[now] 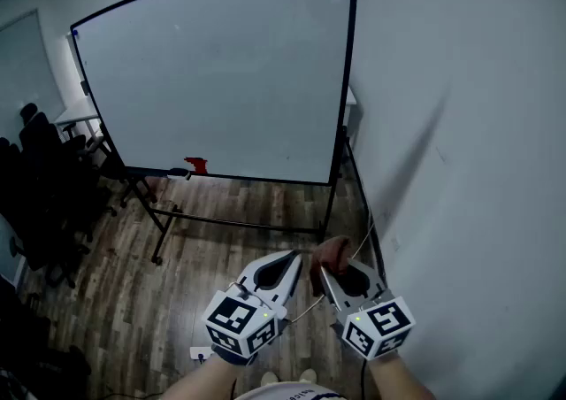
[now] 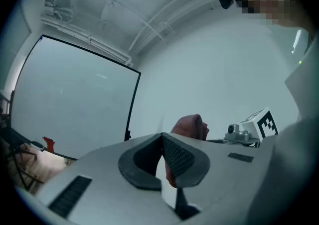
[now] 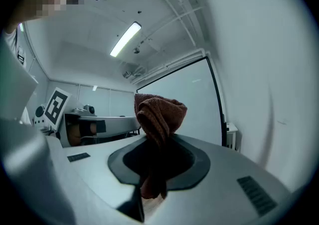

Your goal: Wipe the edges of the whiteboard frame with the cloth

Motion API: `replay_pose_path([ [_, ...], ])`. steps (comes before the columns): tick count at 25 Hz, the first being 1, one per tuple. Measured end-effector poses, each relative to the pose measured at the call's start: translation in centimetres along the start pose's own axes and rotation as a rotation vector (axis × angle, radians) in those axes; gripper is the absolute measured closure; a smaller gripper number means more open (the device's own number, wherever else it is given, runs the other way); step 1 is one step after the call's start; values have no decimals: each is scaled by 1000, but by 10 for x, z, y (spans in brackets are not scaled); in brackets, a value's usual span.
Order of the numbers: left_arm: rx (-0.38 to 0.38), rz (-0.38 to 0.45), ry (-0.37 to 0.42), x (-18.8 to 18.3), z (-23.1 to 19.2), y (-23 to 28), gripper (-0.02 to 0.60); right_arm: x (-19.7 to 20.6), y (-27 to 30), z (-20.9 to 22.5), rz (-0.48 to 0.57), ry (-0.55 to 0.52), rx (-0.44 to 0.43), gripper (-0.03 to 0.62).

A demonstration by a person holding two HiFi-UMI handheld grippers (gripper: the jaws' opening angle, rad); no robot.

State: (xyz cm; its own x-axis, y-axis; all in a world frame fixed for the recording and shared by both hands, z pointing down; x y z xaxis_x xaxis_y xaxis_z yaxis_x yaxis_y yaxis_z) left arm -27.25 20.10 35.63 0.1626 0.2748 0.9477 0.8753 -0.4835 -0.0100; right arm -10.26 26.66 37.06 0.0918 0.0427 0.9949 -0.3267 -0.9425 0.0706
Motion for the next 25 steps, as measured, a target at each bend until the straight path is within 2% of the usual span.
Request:
replay_pose_path([
  [13,4,-9,-5,8,11,5,574,0,-12,2,-1,4,-10,519],
  [25,-4,4,32,-2,17,20,574,-12,-28,31,47,3,37,519],
])
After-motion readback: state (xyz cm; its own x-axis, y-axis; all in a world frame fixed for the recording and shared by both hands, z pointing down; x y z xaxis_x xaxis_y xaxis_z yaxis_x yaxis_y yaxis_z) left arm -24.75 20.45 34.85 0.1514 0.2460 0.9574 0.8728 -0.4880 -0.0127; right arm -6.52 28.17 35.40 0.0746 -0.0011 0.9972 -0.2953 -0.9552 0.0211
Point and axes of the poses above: the fingertips, and each gripper's own axes: y forward along the fingers, z to its right, x out of its underside, the point moved 10 cm from there along -y, backward along the fingers, and after that the axes turned 10 degrees about -y, right-handed, at the moved point
